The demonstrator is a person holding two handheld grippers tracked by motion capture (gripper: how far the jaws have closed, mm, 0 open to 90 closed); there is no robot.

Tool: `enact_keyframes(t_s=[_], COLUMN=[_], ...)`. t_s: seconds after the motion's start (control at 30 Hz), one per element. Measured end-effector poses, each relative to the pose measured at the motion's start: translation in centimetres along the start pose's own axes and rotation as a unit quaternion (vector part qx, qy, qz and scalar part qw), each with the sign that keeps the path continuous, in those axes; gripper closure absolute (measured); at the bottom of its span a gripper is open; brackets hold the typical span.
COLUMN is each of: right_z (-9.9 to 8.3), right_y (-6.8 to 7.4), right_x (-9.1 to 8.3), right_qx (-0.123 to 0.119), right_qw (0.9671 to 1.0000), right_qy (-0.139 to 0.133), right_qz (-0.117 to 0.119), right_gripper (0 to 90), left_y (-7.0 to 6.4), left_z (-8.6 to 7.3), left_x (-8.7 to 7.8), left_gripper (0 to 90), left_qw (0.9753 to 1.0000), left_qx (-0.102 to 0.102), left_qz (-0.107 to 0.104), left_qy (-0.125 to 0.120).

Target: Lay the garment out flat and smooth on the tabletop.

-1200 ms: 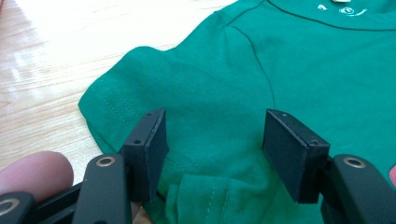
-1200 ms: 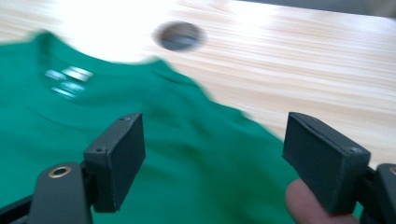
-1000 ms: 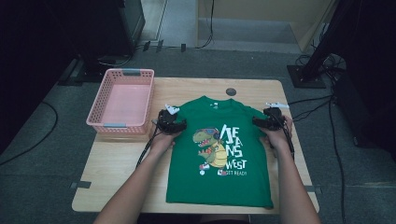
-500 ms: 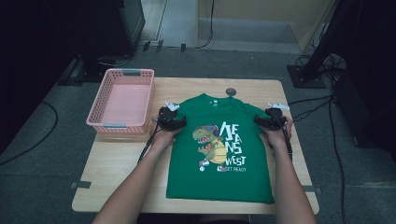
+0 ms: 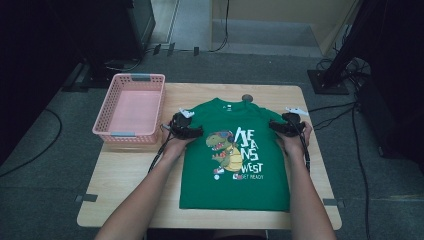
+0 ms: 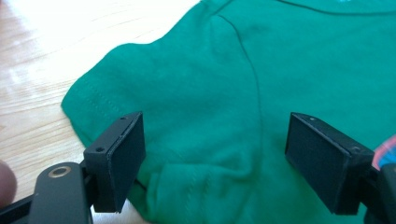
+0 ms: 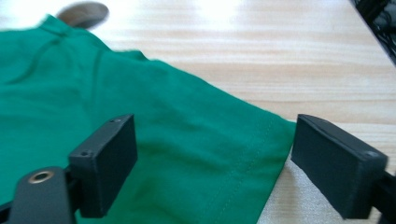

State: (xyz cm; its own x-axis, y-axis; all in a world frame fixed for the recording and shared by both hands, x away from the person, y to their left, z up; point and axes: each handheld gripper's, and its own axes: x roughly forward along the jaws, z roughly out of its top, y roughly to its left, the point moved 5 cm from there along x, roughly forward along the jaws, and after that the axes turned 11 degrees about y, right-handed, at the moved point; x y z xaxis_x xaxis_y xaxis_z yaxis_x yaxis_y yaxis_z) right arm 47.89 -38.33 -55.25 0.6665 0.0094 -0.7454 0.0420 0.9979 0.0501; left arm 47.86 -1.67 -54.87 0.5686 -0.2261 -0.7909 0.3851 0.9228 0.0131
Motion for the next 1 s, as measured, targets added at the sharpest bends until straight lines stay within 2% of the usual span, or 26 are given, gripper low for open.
enact_keyframes(t_s=[0.03,0.07,0.1,0.2,0.27,0.37,0.5,0.87,1.0], right_z=[-0.1,-0.1,-0.2,-0.4,-0.5,-0.8,-1.2,-2.6,-2.8], right_y=[0.1,0.2,0.3,0.8,1.0,1.1,1.1,0.7,0.4], right_x=[-0.2,-0.4,-0.6,-1.4,-1.9,-2.7,-3.4,-4.2,-4.1], right_qx=[-0.001,-0.008,-0.016,-0.039,-0.044,-0.036,-0.025,-0.031,-0.024], right_qw=[1.0,0.9999,0.9997,0.9985,0.9981,0.9987,0.9986,0.9984,0.9985], right_qy=[-0.001,0.006,0.014,0.035,0.038,0.02,0.012,0.008,0.011], right_qz=[0.006,0.01,0.012,0.017,0.021,0.03,0.045,0.047,0.047], right_gripper=[9.8,8.2,6.2,2.7,2.2,1.4,0.3,0.3,0.3], left_y=[-0.2,-0.5,-0.8,-1.6,-2.1,-2.4,-2.4,-1.6,-1.5], left_z=[0.1,0.2,0.3,0.5,0.5,0.2,-0.4,-2.9,-3.9], left_x=[-0.3,-0.7,-1.1,-2.4,-3.0,-4.0,-4.9,-7.1,-8.3], left_gripper=[19.0,11.5,8.7,8.5,1.8,1.7,1.1,0.7,0.7], left_qw=[0.9999,0.9997,0.9994,0.9984,0.997,0.9963,0.9954,0.9934,0.9921], left_qx=[-0.003,-0.005,-0.006,0.007,0.015,0.025,0.032,0.037,0.043], left_qz=[-0.011,-0.025,-0.035,-0.054,-0.074,-0.08,-0.087,-0.101,-0.109], left_qy=[-0.002,-0.003,-0.007,-0.015,-0.013,-0.02,-0.026,-0.041,-0.047])
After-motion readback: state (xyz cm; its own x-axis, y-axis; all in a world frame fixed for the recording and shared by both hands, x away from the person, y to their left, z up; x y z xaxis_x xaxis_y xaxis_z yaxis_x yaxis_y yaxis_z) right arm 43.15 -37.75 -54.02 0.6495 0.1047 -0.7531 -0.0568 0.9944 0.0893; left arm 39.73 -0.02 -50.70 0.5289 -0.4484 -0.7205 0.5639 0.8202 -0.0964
